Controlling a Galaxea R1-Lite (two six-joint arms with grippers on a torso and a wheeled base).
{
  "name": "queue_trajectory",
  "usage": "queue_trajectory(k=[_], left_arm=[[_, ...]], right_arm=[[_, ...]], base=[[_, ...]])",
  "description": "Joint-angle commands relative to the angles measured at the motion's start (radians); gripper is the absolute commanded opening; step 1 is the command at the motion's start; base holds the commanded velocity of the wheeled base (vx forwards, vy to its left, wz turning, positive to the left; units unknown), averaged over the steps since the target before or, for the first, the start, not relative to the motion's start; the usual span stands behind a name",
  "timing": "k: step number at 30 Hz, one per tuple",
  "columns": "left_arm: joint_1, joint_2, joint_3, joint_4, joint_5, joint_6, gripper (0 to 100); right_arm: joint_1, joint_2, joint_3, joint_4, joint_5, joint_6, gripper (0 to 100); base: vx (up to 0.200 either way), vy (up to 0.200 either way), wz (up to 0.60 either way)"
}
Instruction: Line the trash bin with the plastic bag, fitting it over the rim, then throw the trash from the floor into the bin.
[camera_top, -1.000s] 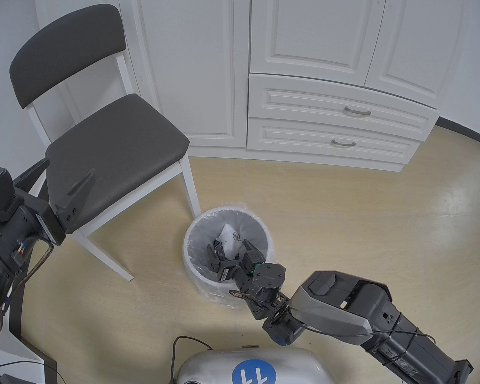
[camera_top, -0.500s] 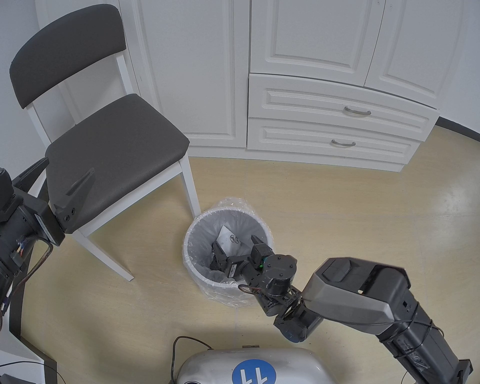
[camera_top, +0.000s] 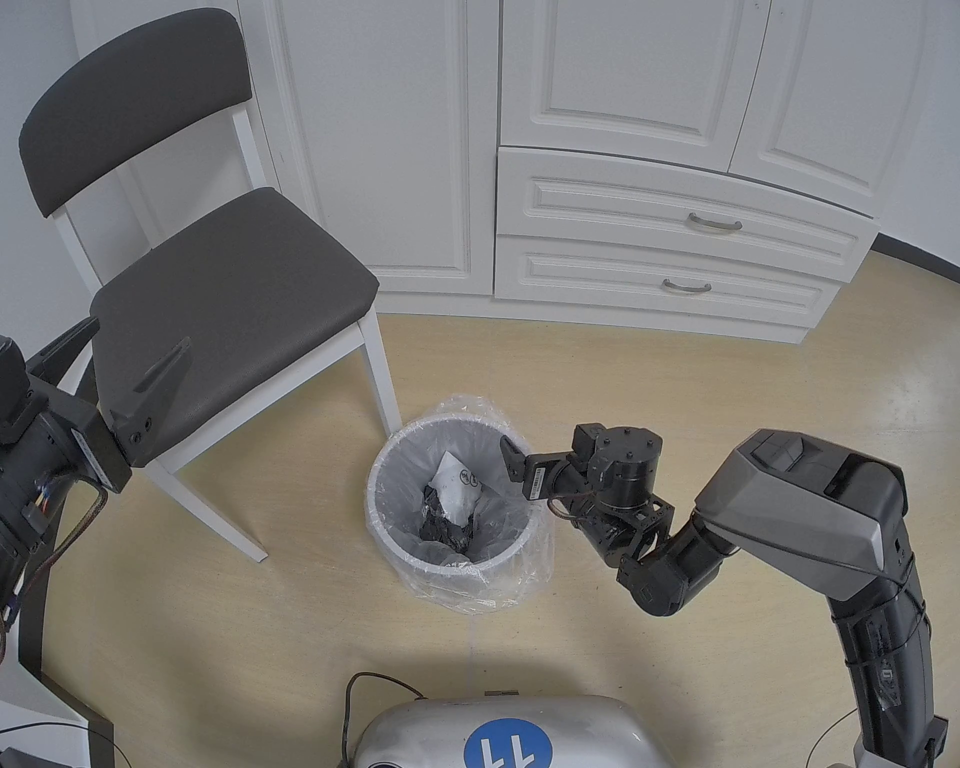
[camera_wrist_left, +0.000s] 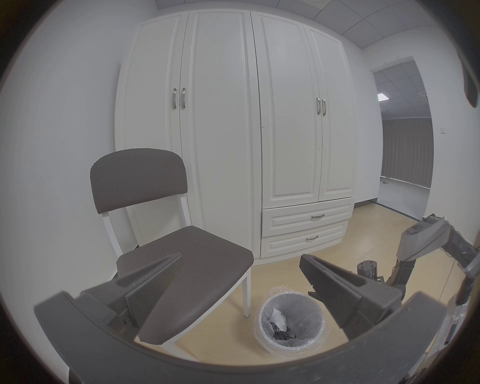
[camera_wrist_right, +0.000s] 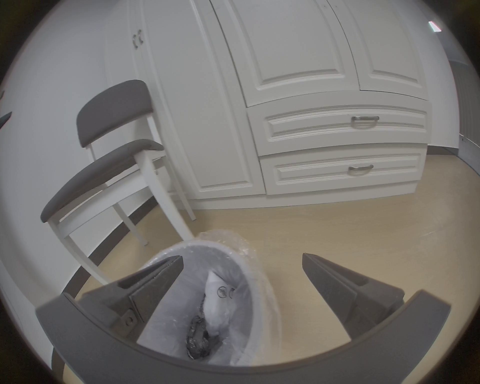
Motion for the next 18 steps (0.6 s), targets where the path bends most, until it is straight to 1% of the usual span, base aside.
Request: queue_trajectory(k=[1,3,5,6,7,8,12,14,18], left_arm=[[0.000,0.005,0.001,0.001,0.001,0.000,100],[0.000,0.005,0.001,0.001,0.001,0.000,100],[0.000,0.005,0.001,0.001,0.001,0.000,100],[0.000,0.005,0.001,0.001,0.001,0.000,100],[0.000,0.005,0.001,0.001,0.001,0.000,100],[0.000,0.003,0.001,0.001,0.001,0.000,100],[0.000,0.005,0.012,0.001,0.001,0.001,100],[0.000,0.011,0.018,0.002,-0.002,0.001,100],[-0.008,0.020,0.025,0.028,-0.010,0.001,100]], right_arm=[[-0.035,-0.027,-0.036,0.090,-0.006,0.032,100],[-0.041,-0.029,-0.058,0.162,-0.009,0.081,100],[-0.041,-0.032,-0.061,0.188,-0.009,0.095,100],[-0.046,-0.061,-0.064,0.268,-0.011,0.130,100],[-0.047,-0.070,-0.062,0.286,-0.011,0.133,100],[-0.047,-0.107,-0.050,0.354,-0.011,0.144,100],[-0.058,-0.233,0.014,0.564,-0.011,0.146,100],[-0.063,-0.296,0.043,0.647,-0.001,0.144,100],[-0.069,-0.363,0.093,0.691,-0.005,0.136,100]], base=[[0.000,0.000,0.00],[0.000,0.000,0.00],[0.000,0.000,0.00],[0.000,0.000,0.00],[0.000,0.000,0.00],[0.000,0.000,0.00],[0.000,0.000,0.00],[0.000,0.000,0.00],[0.000,0.000,0.00]])
